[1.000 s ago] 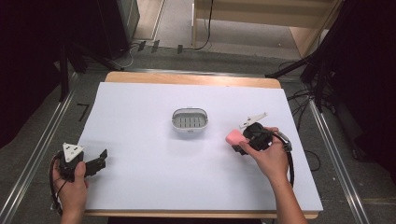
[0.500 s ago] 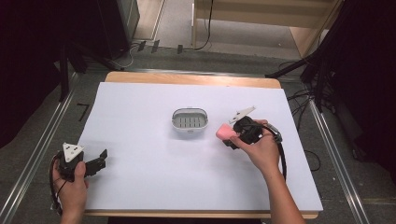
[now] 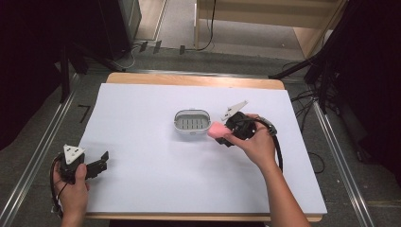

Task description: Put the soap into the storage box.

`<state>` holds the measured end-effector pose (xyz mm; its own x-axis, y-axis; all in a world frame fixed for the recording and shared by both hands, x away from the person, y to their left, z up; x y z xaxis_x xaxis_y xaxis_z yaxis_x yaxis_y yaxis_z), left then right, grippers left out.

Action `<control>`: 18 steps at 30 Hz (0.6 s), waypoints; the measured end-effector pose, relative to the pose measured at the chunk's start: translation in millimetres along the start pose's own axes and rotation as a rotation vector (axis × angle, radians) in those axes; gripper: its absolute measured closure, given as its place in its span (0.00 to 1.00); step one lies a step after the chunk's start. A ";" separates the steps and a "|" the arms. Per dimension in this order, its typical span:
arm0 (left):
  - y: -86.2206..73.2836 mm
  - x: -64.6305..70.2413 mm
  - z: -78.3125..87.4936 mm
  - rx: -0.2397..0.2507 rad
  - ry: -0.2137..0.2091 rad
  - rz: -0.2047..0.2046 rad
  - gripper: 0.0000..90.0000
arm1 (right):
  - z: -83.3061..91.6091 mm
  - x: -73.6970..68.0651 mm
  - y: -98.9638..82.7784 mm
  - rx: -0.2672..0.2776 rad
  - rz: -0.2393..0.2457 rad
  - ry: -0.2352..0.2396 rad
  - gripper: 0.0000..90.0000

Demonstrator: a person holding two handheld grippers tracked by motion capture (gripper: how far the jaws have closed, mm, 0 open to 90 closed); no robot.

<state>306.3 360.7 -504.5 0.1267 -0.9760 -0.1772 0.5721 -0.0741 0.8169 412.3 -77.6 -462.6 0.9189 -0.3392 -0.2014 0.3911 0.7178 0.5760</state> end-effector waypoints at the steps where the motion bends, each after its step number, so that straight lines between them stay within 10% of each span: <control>1: 0.0 0.0 0.0 0.000 0.000 0.000 0.15 | -0.5 0.1 2.4 0.000 0.014 0.006 0.43; 18: -0.1 0.3 -0.1 -0.005 -0.001 -0.002 0.15 | -11.6 1.2 36.8 -0.018 0.140 0.053 0.43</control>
<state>306.3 360.4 -504.7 0.1243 -0.9761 -0.1783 0.5763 -0.0753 0.8138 428.4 -44.5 -450.9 0.9659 -0.2027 -0.1614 0.2590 0.7667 0.5874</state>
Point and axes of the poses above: each handheld gripper's, and its own axes: z roughly backward along the jaws, y roughly out of its top, x roughly to its right, the point moved 7 cm from there along -z, roughly forward along the jaws, and after that the axes turned 13 degrees about y, right-handed, at the moved point
